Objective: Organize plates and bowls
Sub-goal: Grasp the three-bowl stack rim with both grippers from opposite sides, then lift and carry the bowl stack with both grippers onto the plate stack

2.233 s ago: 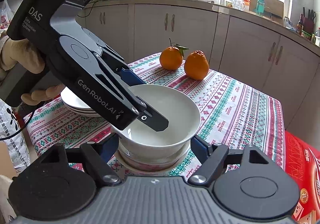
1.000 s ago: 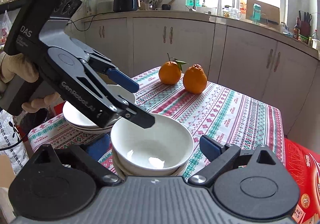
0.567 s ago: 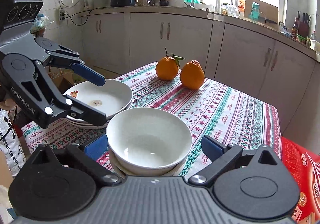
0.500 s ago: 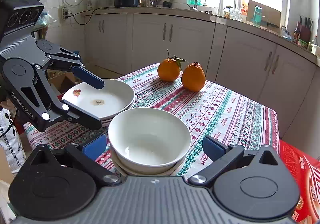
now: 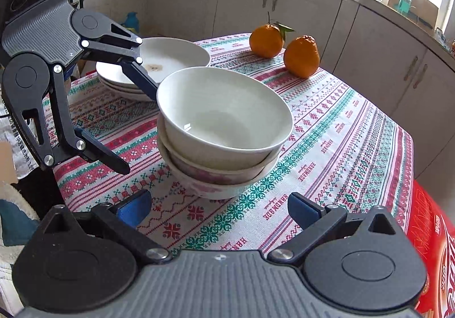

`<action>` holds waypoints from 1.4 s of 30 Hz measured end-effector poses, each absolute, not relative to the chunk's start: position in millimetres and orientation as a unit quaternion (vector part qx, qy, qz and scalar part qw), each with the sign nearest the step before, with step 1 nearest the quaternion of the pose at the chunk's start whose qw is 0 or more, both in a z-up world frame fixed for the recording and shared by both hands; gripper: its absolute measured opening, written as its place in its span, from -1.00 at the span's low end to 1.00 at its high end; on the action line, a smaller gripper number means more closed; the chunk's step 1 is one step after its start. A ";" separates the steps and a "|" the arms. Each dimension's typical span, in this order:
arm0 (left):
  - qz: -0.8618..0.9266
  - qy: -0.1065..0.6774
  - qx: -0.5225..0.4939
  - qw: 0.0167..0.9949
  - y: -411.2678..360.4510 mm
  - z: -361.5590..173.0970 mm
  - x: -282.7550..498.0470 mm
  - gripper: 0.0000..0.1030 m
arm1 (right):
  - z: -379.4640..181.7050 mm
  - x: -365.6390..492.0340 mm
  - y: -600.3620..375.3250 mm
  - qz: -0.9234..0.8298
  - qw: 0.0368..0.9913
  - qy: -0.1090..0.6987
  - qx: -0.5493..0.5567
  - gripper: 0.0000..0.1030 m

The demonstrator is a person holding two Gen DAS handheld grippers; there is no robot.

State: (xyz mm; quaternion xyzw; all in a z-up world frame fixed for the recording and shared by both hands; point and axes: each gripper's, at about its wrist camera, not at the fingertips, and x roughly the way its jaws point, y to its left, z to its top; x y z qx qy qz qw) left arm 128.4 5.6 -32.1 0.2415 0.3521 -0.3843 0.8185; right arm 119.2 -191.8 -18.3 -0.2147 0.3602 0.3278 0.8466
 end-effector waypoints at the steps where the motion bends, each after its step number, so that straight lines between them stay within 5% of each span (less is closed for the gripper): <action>1: -0.387 0.353 0.244 0.816 4.7 -33.3 130.8 0.66 | -19.8 121.7 -190.6 0.335 0.842 0.362 -0.219 1.00; 17: -0.451 0.373 0.269 0.765 -4.6 -45.8 168.2 0.64 | -27.0 165.8 -193.2 0.434 0.784 0.367 -0.251 0.98; 42: -0.501 0.385 0.257 0.731 -10.1 -45.6 196.3 0.56 | -31.1 183.3 -185.9 0.484 0.740 0.381 -0.270 0.64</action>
